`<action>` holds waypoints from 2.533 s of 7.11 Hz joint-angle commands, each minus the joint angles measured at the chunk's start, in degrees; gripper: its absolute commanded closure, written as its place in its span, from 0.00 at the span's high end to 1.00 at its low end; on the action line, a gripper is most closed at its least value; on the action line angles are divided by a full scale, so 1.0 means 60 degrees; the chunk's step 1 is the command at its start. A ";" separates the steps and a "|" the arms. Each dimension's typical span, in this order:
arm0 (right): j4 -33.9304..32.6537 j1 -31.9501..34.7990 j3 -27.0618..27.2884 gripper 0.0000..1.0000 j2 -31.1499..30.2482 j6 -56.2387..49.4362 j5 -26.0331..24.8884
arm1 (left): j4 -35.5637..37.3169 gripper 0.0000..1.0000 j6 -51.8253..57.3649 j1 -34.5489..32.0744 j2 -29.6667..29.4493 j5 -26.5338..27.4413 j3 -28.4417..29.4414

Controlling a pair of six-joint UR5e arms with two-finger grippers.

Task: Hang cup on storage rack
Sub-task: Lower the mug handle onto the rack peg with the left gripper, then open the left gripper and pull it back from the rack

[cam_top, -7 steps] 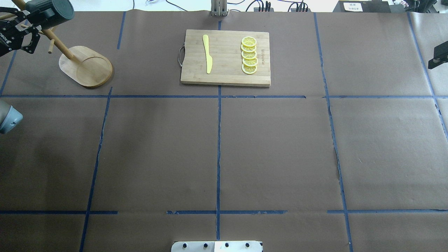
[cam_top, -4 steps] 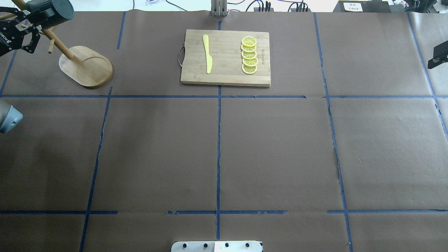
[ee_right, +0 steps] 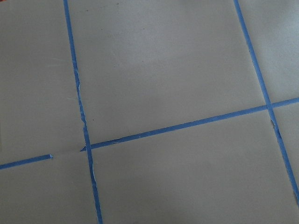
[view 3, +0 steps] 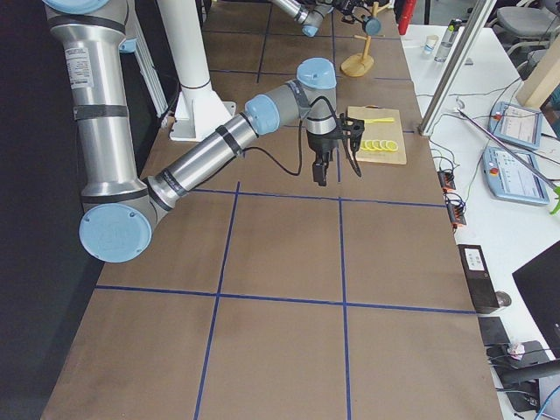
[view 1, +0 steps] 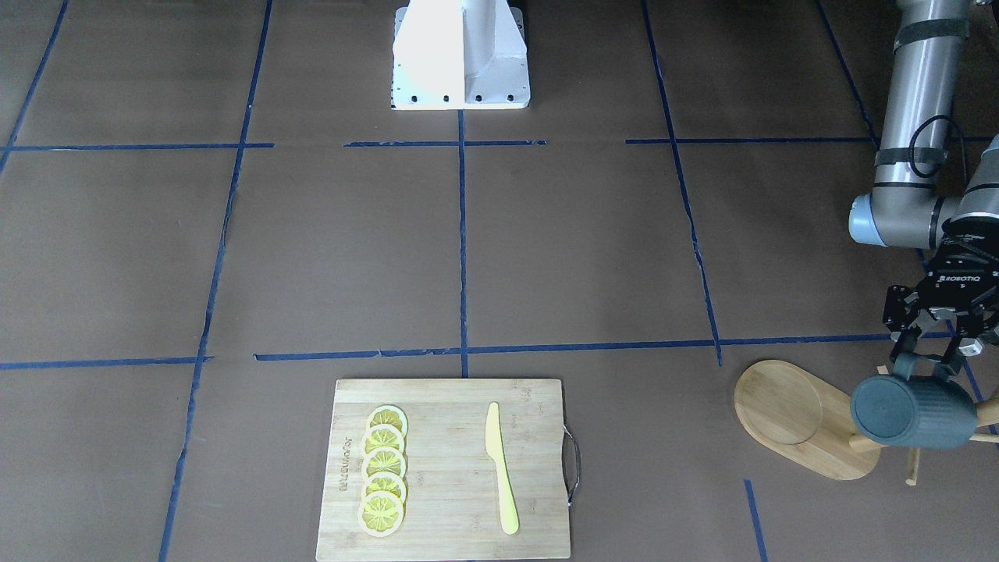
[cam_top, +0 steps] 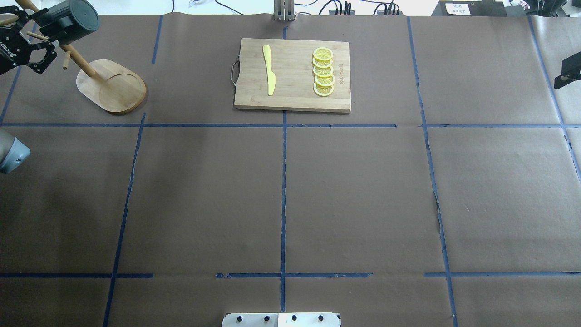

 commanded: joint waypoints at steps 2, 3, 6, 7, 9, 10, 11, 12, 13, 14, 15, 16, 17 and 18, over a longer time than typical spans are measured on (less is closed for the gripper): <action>-0.0186 0.0000 0.0134 0.99 0.0034 0.0000 0.0020 | -0.0029 1.00 0.0018 -0.0027 0.0114 -0.0014 -0.0110; -0.0186 0.0000 0.0134 0.99 0.0034 0.0015 0.0020 | -0.0044 1.00 0.0018 -0.0042 0.0187 -0.0044 -0.0271; -0.0186 0.0000 0.0134 0.99 0.0005 0.0000 0.0034 | 0.0058 1.00 0.1184 -0.0115 0.1210 -0.0846 -0.1807; -0.0186 0.0014 0.0134 0.99 -0.0039 0.0000 -0.0009 | 0.0073 1.00 0.2161 -0.0347 0.1402 -0.1270 -0.1810; -0.0186 0.0014 0.0104 0.99 -0.0054 -0.0014 -0.0010 | 0.0916 1.00 0.4942 -0.1034 0.1578 -0.2659 -0.1810; -0.0186 0.0014 0.0061 0.99 -0.0068 -0.0029 -0.0024 | 0.1198 1.00 0.6056 -0.1372 0.1579 -0.2840 -0.1810; -0.0186 0.0014 0.0017 0.99 -0.0083 -0.0174 -0.0068 | 0.1723 1.00 0.7329 -0.1491 0.1623 -0.2842 -0.1810; -0.0201 0.0145 -0.0128 0.99 -0.0170 -0.0712 -0.0068 | 0.2555 1.00 0.9082 -0.1797 0.1638 -0.2842 -0.1796; -0.0375 0.0335 -0.0304 0.99 -0.0171 -0.1211 -0.0025 | 0.3274 1.00 1.1203 -0.1901 0.1739 -0.2813 -0.1796; -0.0522 0.0569 -0.0364 0.99 -0.0243 -0.1506 0.0077 | 0.4079 1.00 1.3138 -0.2091 0.1769 -0.2812 -0.1810; -0.0538 0.0760 -0.0451 0.99 -0.0389 -0.1973 0.0093 | 0.4870 1.00 1.4825 -0.2194 0.1799 -0.2812 -0.1810; -0.0523 0.0892 -0.0728 0.99 -0.0507 -0.2456 0.0194 | 0.5632 1.00 1.6423 -0.2311 0.1828 -0.2870 -0.1810; -0.0523 0.0951 -0.1195 0.99 -0.0566 -0.3055 0.0297 | 0.6451 0.99 1.7947 -0.2414 0.1915 -0.3321 -0.1825; -0.0494 0.0981 -0.1518 0.99 -0.0610 -0.3409 0.0341 | 0.7750 0.99 1.8919 -0.3198 0.1916 -0.4659 -0.1883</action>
